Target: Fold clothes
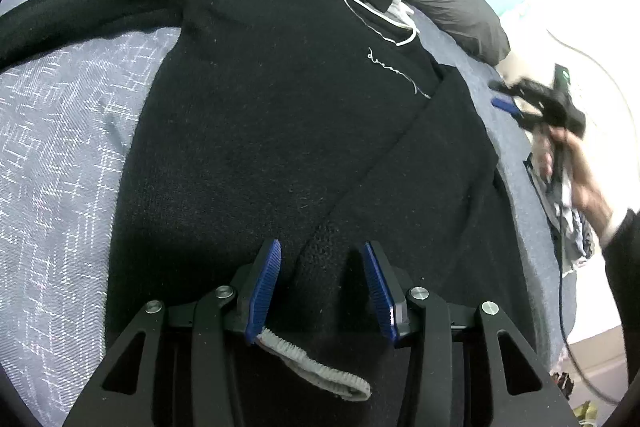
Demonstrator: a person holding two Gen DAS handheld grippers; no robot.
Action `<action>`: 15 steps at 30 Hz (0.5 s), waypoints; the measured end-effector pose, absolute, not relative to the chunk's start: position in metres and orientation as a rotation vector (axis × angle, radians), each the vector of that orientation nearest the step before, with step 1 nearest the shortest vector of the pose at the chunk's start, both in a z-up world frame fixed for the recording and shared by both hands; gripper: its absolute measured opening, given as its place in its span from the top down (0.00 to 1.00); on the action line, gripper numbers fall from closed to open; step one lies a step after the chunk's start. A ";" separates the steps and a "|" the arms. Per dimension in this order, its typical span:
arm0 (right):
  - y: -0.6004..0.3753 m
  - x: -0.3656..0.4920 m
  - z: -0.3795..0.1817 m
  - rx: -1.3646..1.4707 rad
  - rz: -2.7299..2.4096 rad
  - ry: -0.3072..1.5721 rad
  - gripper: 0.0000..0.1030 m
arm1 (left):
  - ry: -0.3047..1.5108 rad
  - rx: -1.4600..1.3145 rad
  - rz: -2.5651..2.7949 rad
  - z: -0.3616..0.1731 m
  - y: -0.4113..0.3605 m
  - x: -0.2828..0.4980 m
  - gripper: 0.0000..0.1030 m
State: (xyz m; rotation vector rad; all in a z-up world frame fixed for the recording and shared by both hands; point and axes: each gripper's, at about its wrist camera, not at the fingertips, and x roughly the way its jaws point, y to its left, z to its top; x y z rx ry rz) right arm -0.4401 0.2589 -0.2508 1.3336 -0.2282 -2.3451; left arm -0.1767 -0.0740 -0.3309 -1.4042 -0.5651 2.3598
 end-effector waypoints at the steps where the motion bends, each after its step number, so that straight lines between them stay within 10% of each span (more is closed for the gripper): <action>1: 0.255 -0.448 -0.253 1.347 -2.342 -0.237 0.58 | -0.559 -1.400 2.361 -0.331 -0.074 -0.176 0.54; 12: 0.222 -0.501 -0.272 1.413 -2.339 -0.208 0.59 | -0.544 -1.387 2.337 -0.334 -0.076 -0.178 0.54; 15: 0.216 -0.505 -0.276 1.412 -2.333 -0.184 0.82 | -0.542 -1.386 2.336 -0.334 -0.076 -0.178 0.54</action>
